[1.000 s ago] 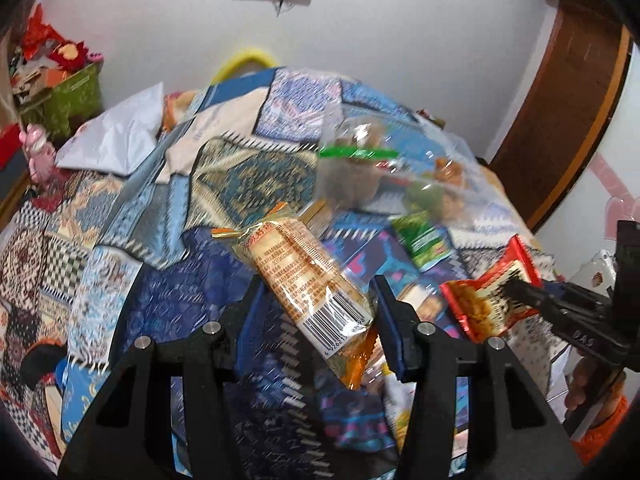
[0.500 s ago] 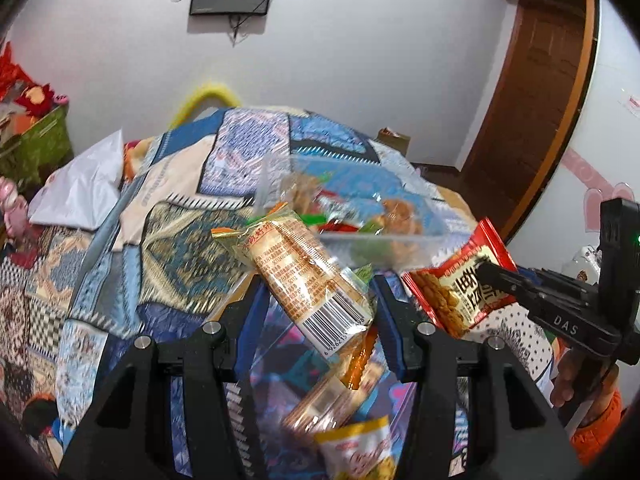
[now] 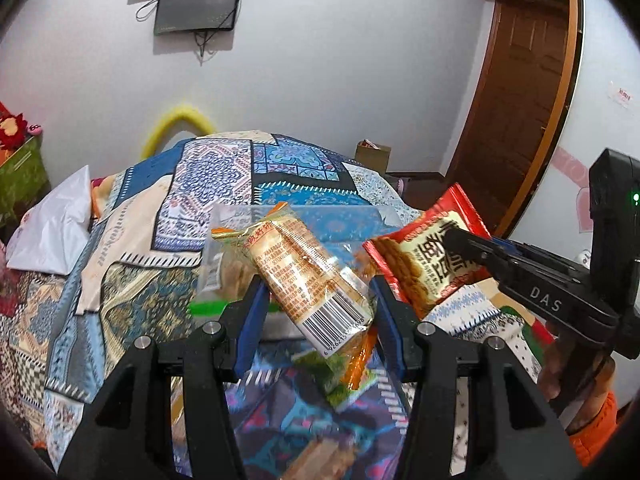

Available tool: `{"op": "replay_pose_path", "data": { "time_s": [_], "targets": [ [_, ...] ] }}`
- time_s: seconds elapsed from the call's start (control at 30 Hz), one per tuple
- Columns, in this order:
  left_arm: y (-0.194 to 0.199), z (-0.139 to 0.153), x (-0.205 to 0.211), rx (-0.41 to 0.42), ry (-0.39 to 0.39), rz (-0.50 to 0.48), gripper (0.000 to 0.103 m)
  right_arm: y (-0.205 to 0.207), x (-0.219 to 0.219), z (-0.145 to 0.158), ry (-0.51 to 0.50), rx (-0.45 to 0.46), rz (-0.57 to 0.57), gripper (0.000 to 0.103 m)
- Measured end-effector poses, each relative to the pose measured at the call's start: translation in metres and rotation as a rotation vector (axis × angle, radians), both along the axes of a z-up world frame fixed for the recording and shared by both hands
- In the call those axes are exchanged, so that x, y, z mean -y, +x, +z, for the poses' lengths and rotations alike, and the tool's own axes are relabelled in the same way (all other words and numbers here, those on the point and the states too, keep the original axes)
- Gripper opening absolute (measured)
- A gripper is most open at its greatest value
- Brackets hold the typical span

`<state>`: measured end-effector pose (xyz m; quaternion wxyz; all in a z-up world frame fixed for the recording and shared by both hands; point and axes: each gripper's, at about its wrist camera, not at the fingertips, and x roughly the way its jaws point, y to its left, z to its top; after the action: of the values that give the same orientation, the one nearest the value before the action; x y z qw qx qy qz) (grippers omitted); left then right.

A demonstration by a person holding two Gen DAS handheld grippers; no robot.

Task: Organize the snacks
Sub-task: 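Carry the cake bar into the box with left tool while right drops the red bag in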

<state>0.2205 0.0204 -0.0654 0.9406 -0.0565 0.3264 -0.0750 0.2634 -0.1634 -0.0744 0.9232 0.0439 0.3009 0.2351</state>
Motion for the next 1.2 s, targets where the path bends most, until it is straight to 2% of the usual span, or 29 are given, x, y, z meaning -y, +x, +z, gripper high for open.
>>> {"op": "replay_pose_path", "data": {
  "time_s": [0.27, 0.43, 0.67, 0.83, 1.0, 1.2],
  "targets": [
    [0.053, -0.018, 0.004, -0.048, -0.019, 0.000, 0.051, 0.029, -0.014, -0.006, -0.020, -0.009, -0.007, 0.019],
    [0.080, -0.033, 0.008, -0.072, -0.001, 0.005, 0.051, 0.050, -0.022, -0.014, -0.043, -0.028, -0.018, 0.019],
    [0.106, -0.058, 0.010, -0.118, 0.015, 0.024, 0.051, 0.078, -0.030, -0.033, -0.071, -0.097, -0.016, 0.019],
    [0.112, -0.067, 0.014, -0.118, 0.046, 0.032, 0.054, 0.084, -0.031, -0.041, -0.086, -0.130, -0.011, 0.019],
    [0.109, -0.067, 0.023, -0.127, 0.098, 0.010, 0.070, 0.083, -0.034, -0.042, -0.128, -0.158, 0.029, 0.021],
    [0.097, -0.060, 0.023, -0.129, 0.086, 0.014, 0.072, 0.071, -0.030, -0.036, -0.142, -0.142, 0.021, 0.026]
  ]
}}
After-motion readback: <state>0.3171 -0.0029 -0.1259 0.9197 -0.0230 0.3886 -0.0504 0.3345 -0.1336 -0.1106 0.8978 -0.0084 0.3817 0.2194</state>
